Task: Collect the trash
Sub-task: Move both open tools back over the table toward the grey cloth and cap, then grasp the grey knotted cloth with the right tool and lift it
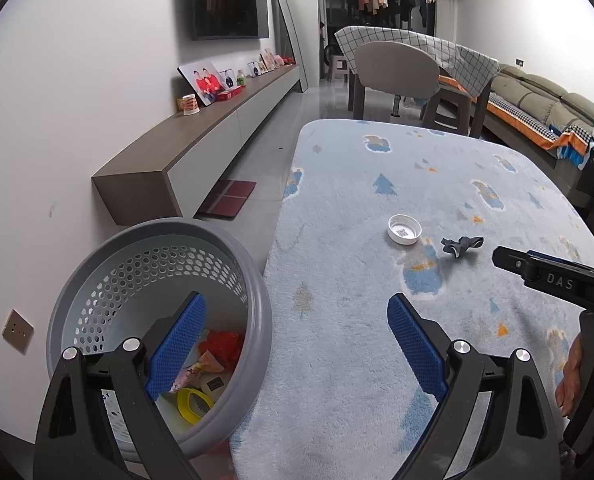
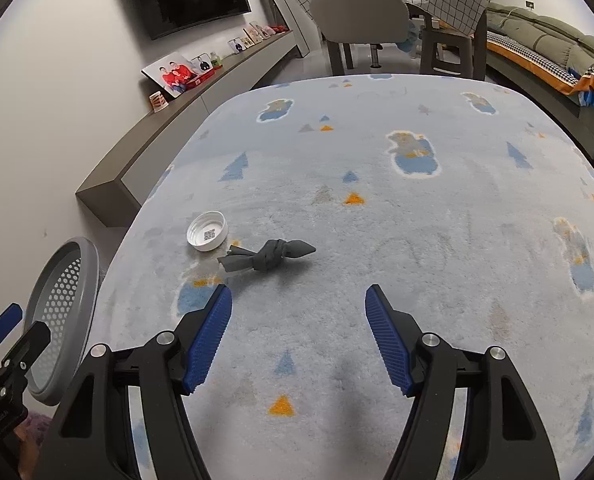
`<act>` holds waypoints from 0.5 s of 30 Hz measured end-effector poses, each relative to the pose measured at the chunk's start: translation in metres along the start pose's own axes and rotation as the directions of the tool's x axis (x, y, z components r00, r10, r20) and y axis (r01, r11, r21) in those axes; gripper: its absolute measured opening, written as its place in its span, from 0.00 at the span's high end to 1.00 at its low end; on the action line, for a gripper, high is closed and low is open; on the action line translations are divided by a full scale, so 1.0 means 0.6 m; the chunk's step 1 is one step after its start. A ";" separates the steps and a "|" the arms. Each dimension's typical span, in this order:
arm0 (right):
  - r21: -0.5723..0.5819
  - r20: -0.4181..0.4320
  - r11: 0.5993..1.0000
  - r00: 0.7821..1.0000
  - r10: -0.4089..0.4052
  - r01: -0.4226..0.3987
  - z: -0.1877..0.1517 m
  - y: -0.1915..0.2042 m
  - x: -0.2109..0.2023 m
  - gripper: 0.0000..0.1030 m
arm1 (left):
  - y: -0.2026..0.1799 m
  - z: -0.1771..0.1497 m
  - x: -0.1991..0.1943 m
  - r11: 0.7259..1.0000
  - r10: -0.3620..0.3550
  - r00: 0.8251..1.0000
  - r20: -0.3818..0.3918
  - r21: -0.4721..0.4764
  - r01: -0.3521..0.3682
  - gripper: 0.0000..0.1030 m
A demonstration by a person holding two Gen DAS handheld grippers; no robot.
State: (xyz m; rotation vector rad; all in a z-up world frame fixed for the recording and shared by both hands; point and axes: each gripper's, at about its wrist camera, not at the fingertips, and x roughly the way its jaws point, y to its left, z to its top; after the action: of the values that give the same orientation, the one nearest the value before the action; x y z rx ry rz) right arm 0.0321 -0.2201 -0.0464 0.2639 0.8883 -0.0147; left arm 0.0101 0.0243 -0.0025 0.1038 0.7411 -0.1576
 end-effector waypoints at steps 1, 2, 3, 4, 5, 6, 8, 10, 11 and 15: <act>-0.001 -0.004 1.000 1.000 0.003 -0.003 0.002 0.002 0.004 0.35 | 0.001 0.000 0.001 1.000 -0.001 1.000 -0.002 -0.001 0.001 0.12; -0.001 -0.009 1.000 1.000 0.008 -0.008 0.005 0.004 0.010 0.35 | 0.001 0.000 0.002 1.000 -0.001 1.000 -0.004 -0.002 0.001 0.12; -0.001 -0.018 1.000 1.000 0.012 -0.012 0.008 0.008 0.018 0.35 | 0.002 -0.001 0.003 1.000 -0.001 1.000 -0.007 -0.004 0.001 0.12; -0.004 -0.023 1.000 1.000 0.014 -0.014 0.010 0.010 0.023 0.35 | 0.003 -0.001 0.004 1.000 -0.001 1.000 -0.009 -0.005 0.001 0.12; -0.008 -0.027 1.000 1.000 0.011 -0.012 0.011 0.014 0.029 0.35 | 0.003 -0.001 0.005 1.000 -0.003 1.000 -0.011 -0.006 0.003 0.12; -0.016 -0.032 1.000 0.999 0.007 -0.008 0.013 0.017 0.036 0.35 | 0.003 -0.001 0.006 1.000 -0.005 1.000 -0.013 -0.007 0.005 0.12; -0.030 -0.042 1.000 0.999 0.000 -0.001 0.015 0.024 0.046 0.35 | 0.004 0.000 0.008 1.000 -0.008 1.000 -0.016 -0.009 0.008 0.12; -0.039 -0.048 0.999 0.999 -0.006 0.004 0.017 0.031 0.054 0.35 | 0.004 0.001 0.008 1.000 -0.012 1.000 -0.016 -0.008 0.012 0.12; -0.043 -0.050 0.999 0.999 -0.008 0.005 0.018 0.034 0.057 0.35 | 0.003 0.001 0.008 1.000 -0.013 1.000 -0.016 -0.006 0.013 0.12; -0.056 -0.051 0.998 0.998 -0.023 0.021 0.027 0.046 0.070 0.35 | -0.001 0.000 0.009 1.000 -0.018 1.000 -0.018 -0.001 0.018 0.12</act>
State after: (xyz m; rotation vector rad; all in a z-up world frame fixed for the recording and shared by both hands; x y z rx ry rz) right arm 0.0745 -0.1932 -0.0627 0.2036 0.9414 -0.0038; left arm 0.0139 0.0234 -0.0061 0.0979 0.7602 -0.1731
